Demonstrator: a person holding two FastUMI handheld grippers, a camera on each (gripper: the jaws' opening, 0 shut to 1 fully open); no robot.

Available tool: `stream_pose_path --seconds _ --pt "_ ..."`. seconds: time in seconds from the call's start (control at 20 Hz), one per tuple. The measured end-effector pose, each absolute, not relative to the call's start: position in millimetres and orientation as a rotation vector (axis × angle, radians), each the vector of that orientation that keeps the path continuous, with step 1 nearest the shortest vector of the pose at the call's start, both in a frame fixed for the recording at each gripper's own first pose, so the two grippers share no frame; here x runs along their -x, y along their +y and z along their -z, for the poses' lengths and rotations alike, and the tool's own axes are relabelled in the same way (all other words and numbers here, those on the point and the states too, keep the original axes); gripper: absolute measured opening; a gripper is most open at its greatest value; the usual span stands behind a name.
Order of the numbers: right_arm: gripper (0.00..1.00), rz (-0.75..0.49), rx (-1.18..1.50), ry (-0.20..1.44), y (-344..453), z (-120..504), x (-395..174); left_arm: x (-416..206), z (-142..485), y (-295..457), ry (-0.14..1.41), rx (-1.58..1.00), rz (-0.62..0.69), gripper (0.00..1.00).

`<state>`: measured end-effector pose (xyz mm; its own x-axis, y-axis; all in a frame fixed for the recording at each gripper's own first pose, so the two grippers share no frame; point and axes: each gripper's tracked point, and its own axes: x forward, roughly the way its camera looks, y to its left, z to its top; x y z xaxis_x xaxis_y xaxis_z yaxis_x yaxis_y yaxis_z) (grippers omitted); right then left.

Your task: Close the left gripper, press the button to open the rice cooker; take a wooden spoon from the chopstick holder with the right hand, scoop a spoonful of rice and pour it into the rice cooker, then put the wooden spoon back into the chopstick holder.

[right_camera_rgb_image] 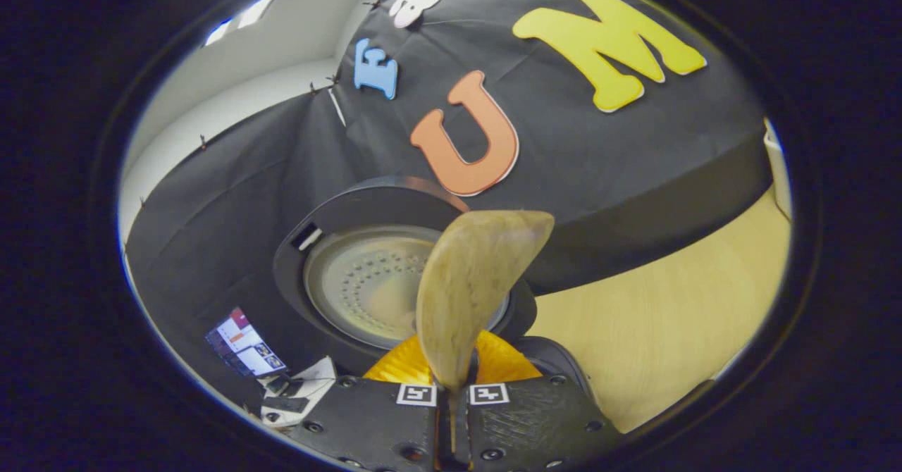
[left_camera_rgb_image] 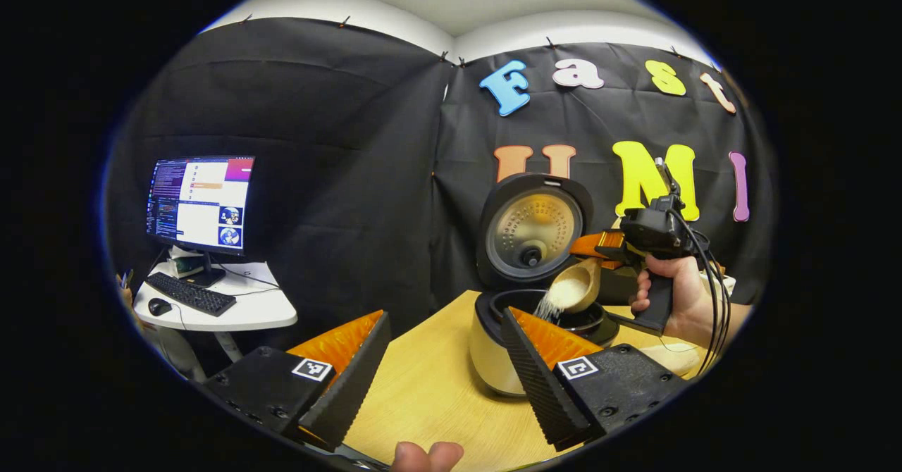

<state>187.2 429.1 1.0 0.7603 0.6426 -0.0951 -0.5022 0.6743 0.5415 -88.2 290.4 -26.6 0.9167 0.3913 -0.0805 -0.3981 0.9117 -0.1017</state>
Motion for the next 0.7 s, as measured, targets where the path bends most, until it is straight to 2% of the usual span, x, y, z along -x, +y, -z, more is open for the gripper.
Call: stream_pose_path --seconds 0.7 --pt "0.02 -0.661 -0.113 0.1 446 -13 -181 93 31 300 0.052 0.141 -0.431 1.0"
